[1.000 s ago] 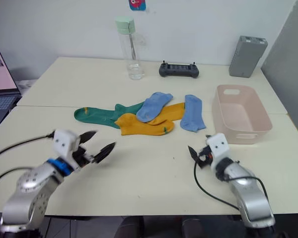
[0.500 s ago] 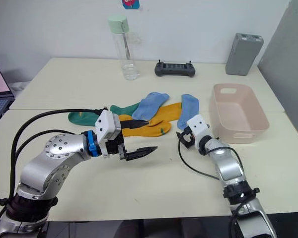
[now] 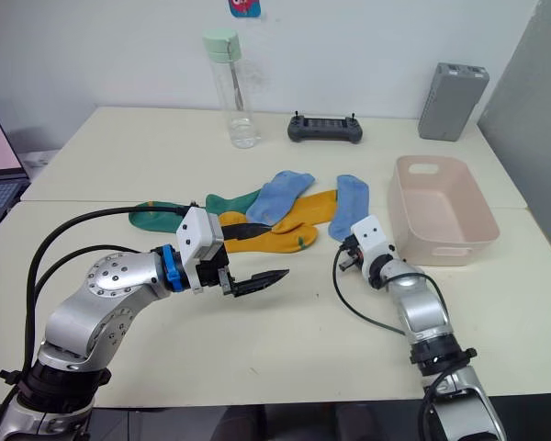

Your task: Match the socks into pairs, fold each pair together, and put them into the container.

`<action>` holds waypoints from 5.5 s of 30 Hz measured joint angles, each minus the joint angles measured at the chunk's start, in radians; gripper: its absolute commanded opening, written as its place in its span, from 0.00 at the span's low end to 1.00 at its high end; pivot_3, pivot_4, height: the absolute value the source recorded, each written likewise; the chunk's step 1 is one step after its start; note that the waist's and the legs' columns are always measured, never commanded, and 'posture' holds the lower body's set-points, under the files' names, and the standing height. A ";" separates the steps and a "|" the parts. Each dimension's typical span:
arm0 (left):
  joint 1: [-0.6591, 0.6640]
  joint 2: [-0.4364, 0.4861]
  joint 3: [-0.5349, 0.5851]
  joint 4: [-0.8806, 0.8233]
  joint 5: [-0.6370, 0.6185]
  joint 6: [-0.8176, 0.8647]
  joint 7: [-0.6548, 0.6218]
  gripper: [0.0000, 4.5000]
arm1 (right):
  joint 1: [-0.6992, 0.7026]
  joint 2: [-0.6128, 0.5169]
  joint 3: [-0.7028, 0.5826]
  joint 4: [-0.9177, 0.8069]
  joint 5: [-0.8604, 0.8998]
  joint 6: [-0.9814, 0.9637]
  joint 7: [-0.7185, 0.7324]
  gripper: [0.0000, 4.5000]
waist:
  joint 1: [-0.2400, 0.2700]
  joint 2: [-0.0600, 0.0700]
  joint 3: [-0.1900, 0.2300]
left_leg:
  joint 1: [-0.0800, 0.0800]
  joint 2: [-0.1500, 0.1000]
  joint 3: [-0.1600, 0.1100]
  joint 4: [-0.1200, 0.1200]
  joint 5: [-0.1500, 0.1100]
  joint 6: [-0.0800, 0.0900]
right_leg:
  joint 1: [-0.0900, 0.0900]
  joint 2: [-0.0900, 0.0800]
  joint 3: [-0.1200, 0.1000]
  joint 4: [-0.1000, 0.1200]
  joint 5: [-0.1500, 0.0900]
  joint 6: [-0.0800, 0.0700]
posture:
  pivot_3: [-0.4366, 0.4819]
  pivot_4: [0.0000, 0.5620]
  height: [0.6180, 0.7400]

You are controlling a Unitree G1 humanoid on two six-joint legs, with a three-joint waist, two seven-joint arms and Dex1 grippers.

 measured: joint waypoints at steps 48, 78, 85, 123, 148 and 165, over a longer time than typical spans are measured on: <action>0.047 0.031 0.034 -0.003 0.003 0.042 0.011 1.00 | 0.205 -0.600 0.166 -0.561 0.256 0.274 0.744 0.01 | 0.020 0.002 0.002 | 0.000 -0.001 0.000 -0.001 -0.001 0.000 | 0.000 -0.001 -0.001 -0.001 -0.007 0.005 | 0.48 0.27 1.00; -0.413 -0.442 -0.349 0.896 0.435 -0.267 -0.014 0.58 | 0.385 -0.742 0.121 -0.681 0.285 0.233 0.760 0.00 | 0.029 0.001 0.003 | -0.002 -0.004 -0.001 0.010 -0.004 0.005 | 0.003 0.000 0.005 -0.001 -0.006 0.011 | 0.48 0.27 1.00; -0.394 -0.446 -0.312 0.889 0.422 -0.239 -0.039 0.08 | 0.389 -0.742 0.120 -0.677 0.284 0.224 0.760 0.00 | 0.024 0.001 0.003 | -0.002 -0.004 -0.001 0.012 -0.004 0.005 | 0.004 0.000 0.005 -0.001 -0.004 0.013 | 0.48 0.27 1.00; 0.447 -0.172 0.413 -0.191 -0.024 0.449 0.278 0.76 | 0.186 -0.499 -0.054 -0.434 0.355 0.290 0.671 0.84 | 0.024 0.002 0.003 | 0.000 -0.002 -0.001 0.012 -0.004 0.005 | 0.002 -0.001 0.005 0.000 -0.009 0.003 | 0.48 0.27 1.00; 0.239 -0.007 0.164 0.201 0.028 0.198 0.019 0.17 | 0.283 -0.291 -0.062 -0.604 0.454 0.624 0.261 0.33 | 0.017 0.001 0.003 | -0.001 -0.002 0.002 0.003 -0.004 0.005 | 0.000 -0.002 0.004 -0.001 -0.009 0.004 | 0.48 0.27 1.00; 0.432 -0.114 0.274 -0.077 -0.125 0.370 0.241 0.00 | 0.207 -0.359 -0.092 -0.506 0.512 0.611 0.312 0.01 | 0.010 0.001 0.003 | -0.001 -0.002 0.002 0.004 -0.004 0.005 | 0.001 -0.002 0.005 -0.001 -0.010 0.002 | 0.48 0.27 1.00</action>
